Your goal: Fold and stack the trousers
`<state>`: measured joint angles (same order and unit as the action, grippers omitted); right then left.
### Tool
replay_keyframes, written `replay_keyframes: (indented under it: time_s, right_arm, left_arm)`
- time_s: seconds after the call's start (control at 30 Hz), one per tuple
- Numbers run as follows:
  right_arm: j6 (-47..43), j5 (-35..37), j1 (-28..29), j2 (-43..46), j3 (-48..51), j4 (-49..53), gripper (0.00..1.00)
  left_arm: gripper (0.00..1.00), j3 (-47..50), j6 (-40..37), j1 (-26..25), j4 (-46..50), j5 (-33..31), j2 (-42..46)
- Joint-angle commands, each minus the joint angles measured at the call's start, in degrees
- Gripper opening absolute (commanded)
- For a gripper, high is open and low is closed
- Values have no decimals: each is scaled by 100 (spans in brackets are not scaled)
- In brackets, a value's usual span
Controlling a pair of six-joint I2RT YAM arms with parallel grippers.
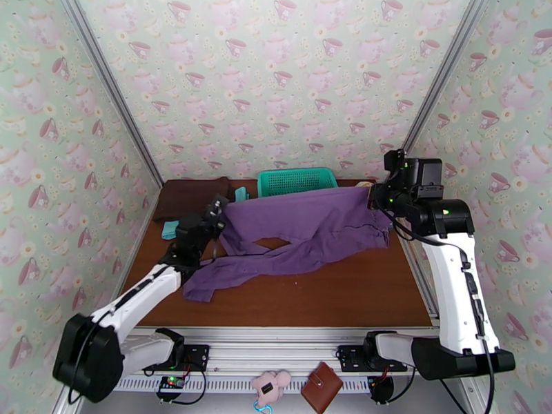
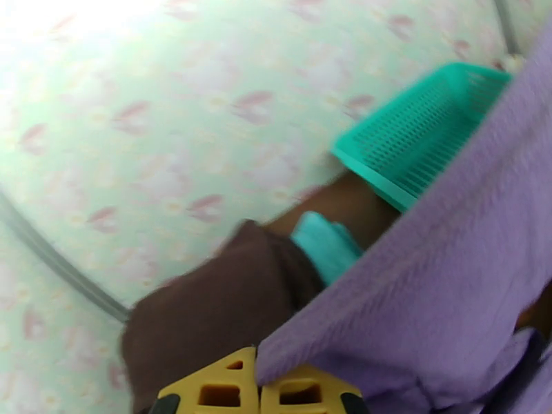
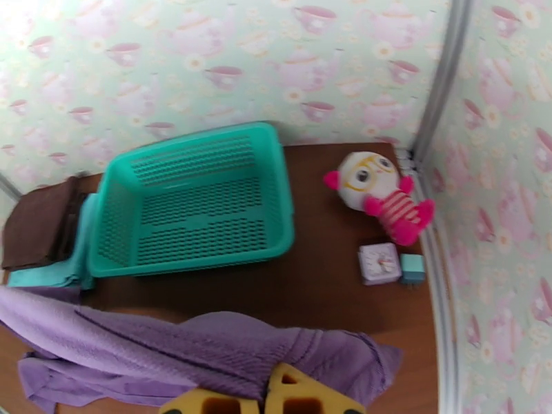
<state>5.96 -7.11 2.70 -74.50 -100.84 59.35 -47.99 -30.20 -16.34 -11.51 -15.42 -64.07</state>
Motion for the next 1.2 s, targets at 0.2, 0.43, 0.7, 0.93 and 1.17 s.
replay_keyframes:
  time_s: [0.2, 0.43, 0.7, 0.93, 1.17]
  right_arm:
    - [363, 973, -145, 523, 392, -1474, 0]
    - [474, 2657, -584, 1607, 3067, -1820, 0]
    - [1051, 3006, -839, 2612, 4420, -1842, 0]
    - [1259, 3045, -836, 3511, 4752, -1686, 12]
    - [1329, 3195, -836, 3748, 4714, -1707, 71]
  left_arm:
    - [0, -1598, 92, 134, 2393, -959, 1477]
    - [0, 459, 861, -2576, 2466, -1768, 2302]
    - [14, 1558, 3162, -4902, 2792, -3253, 1347]
    - [32, 1454, 3641, -5251, 3082, -3032, 1254]
    - [56, 1392, 4142, -5227, 3476, -3075, 2006]
